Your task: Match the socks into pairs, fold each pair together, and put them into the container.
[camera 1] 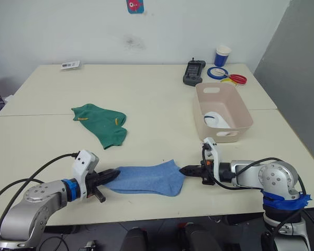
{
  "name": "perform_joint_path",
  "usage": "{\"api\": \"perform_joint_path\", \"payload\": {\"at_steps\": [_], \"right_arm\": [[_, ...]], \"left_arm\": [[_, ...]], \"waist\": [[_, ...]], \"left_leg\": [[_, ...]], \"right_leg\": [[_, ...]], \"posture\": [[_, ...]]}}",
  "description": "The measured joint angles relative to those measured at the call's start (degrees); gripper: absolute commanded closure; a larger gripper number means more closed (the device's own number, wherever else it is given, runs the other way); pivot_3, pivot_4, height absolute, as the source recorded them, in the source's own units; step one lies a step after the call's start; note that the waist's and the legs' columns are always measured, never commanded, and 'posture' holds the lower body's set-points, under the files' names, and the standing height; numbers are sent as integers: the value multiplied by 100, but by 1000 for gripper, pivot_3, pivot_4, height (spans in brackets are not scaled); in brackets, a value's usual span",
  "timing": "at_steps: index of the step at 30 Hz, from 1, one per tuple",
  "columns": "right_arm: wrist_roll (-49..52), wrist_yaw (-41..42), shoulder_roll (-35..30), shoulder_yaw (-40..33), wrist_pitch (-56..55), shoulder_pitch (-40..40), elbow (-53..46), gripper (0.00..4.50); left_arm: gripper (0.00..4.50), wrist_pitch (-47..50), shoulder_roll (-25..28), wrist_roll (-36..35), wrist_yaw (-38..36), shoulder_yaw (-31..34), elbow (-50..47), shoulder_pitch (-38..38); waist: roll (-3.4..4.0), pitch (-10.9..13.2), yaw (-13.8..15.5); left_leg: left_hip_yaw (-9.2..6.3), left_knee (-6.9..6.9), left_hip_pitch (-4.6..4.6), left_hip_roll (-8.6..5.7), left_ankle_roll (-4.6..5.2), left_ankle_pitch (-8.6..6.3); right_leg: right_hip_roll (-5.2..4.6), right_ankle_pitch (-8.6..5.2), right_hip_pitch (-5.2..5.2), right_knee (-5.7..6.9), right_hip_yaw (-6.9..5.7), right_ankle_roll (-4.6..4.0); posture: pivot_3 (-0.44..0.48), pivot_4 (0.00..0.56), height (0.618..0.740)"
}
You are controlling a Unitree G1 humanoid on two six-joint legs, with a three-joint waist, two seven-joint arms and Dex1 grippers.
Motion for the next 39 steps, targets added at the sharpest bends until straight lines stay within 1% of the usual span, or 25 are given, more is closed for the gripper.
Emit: {"api": "perform_joint_path", "payload": {"at_steps": [1, 5, 7, 9, 10, 12, 13, 15, 17, 19, 21, 23, 26, 31, 34, 39], "right_arm": [[0, 11, -23, -14, -14, 0, 0, 2708], [1, 94, -155, -32, -86, -18, -2, 1365], [0, 228, -331, -62, -201, -66, -6, 1365], [-99, 535, -640, 97, -601, -165, -121, 1365], [-275, 830, -896, 365, -1006, -252, -291, 1365], [-560, 1287, -1124, 727, -1683, -362, -523, 1365], [-927, 1663, -1276, 1149, -2351, -414, -663, 1339], [-1479, 2124, -1386, 1752, -3252, -430, -670, 1762], [-2111, 2576, -1393, 2384, -4207, -424, -439, 2275], [-2607, 2946, -1364, 2835, -4969, -423, -82, 3011], [-2976, 3215, -1241, 3139, -5515, -439, 301, 3758], [-3226, 3406, -992, 3360, -5843, -515, 710, 4475], [-3522, 3693, -661, 3673, -6217, -668, 1229, 4475], [-3923, 3991, -586, 3923, -6561, -563, 1913, 4475], [-4007, 4102, -628, 3886, -6753, -443, 1897, 4475], [-4007, 4241, -940, 3580, -6872, -99, 1720, 4475]], "left_arm": [[3225, 0, 11, -9, -27, 0, 17, 2], [2006, 56, 194, -74, -149, 117, 180, -6], [2006, 148, 337, -181, -265, 265, 295, -54], [2006, 160, 474, -297, -388, 435, 478, -222], [2006, 159, 550, -368, -448, 546, 573, -348], [2006, 149, 638, -429, -555, 684, 636, -489], [2182, 142, 690, -520, -670, 723, 618, -557], [2590, 106, 692, -544, -763, 696, 508, -602], [3165, 7, 690, -535, -832, 506, 218, -583], [3840, -169, 690, -502, -994, 229, -128, -500], [4492, -405, 692, -363, -1117, -35, -302, -469], [4500, -682, 696, -106, -1173, -302, -301, -461], [4500, -1119, 699, 325, -1279, -741, -151, -466], [4500, -1739, 699, 964, -1258, -1036, 531, -403], [4500, -2002, 700, 1049, -1258, -1021, 757, -346], [4500, -1919, 699, 851, -1222, -597, 1148, -179]], "waist": [[0, 0, 0], [0, 0, -1], [1, 1, -1], [4, 3, 0], [6, 4, 0], [5, 4, -5], [5, 3, -12], [4, 3, -12], [3, 2, -7], [3, 3, -2], [3, 2, 0], [3, 2, -9], [3, 3, 0], [3, 2, 9], [2, 0, 15], [5, -9, 15]], "left_leg": [[0, 0, 0, 0, 0, 0], [0, -6, -2, 0, 0, 0], [1, -8, -5, 0, 0, 0], [1, -10, -6, -1, 0, 0], [2, -11, -7, -1, 0, 0], [2, -17, -5, 0, 0, 0], [4, -23, -3, 0, 0, 0], [5, -33, -3, 0, 0, 0], [7, -39, -5, -1, -1, 1], [11, -39, -5, -2, -2, 1], [13, -39, -3, -2, -2, 1], [11, -39, 3, 0, -3, 2], [4, -39, 8, 2, -2, 4], [9, -38, 4, -1, -2, 4], [12, -38, 6, -1, -2, 3], [8, -38, 33, 2, -2, 4]], "right_leg": [[0, 0, 0, 0, 0, 0], [0, 0, -7, 0, -1, 0], [1, 0, -13, 0, -2, 0], [2, 0, -16, 0, -2, 0], [2, 0, -18, 0, -3, 0], [3, -2, -18, -2, -3, -2], [4, -2, -19, -6, -1, -3], [4, -4, -19, -12, -2, -5], [2, -6, -19, -14, 1, -7], [1, -5, -19, -17, 4, -7], [0, -5, -19, -15, 5, -7], [1, -5, -19, -6, 5, -7], [6, -6, -18, 3, -1, -10], [3, -6, -19, 0, 1, -11], [0, -7, -17, -1, 4, -12], [-1, -8, 2, 4, -3, -13]], "posture": [[0, 150, 740], [0, 150, 740], [0, 150, 740], [0, 150, 740], [0, 150, 740], [0, 150, 740], [0, 150, 740], [0, 150, 740], [0, 150, 740], [0, 150, 740], [0, 150, 740], [0, 150, 740], [0, 150, 740], [0, 150, 740], [0, 150, 740], [0, 150, 740]]}}
